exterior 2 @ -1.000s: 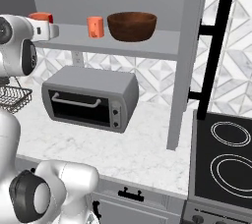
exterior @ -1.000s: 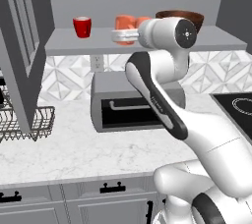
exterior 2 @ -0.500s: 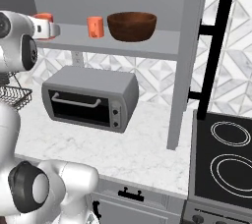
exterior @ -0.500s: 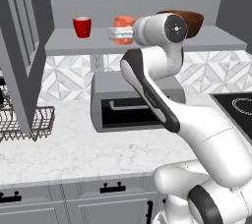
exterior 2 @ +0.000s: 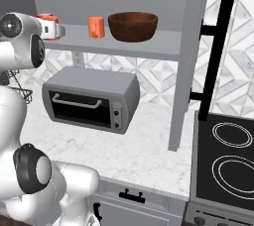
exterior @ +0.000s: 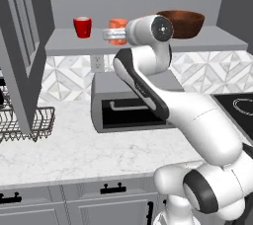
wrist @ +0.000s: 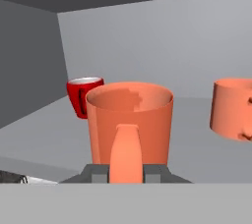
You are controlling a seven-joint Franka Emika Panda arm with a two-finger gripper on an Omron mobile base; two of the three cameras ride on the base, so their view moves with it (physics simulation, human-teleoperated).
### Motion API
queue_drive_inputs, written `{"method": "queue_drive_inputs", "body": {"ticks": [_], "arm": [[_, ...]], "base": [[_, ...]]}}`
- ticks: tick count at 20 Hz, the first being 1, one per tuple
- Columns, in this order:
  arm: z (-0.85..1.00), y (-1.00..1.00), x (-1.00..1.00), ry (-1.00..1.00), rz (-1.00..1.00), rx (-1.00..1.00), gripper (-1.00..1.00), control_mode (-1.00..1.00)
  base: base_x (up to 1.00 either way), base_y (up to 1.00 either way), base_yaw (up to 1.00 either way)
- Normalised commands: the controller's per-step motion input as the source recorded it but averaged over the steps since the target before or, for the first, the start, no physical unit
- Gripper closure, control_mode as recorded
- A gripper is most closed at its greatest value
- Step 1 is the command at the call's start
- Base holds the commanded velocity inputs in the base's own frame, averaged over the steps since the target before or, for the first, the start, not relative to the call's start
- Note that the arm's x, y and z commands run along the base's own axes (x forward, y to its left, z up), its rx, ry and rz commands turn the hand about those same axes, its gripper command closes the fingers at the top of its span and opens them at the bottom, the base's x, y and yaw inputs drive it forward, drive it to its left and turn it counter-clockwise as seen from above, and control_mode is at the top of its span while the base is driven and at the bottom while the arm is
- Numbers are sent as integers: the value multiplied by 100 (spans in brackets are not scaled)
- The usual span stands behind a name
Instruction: Gather all objects into one cabinet and sort the glasses and bowls to opposite sides.
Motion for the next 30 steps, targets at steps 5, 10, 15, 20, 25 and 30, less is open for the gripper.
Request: {"method": "queue_drive_inputs", "body": {"ticks": [5,10,15,20,25,30], "arm": [[-16,10,48,0,0,0,100,-100],[-19,12,46,0,0,0,100,-100],[-7,18,50,0,0,0,100,-100],[-2,23,54,1,0,0,100,-100],[-7,16,51,0,0,0,100,-100],[-11,16,39,0,0,0,-100,-100]], "base": [[0,0,0],[0,0,0],[0,0,0],[0,0,0],[0,0,0],[0,0,0]]}}
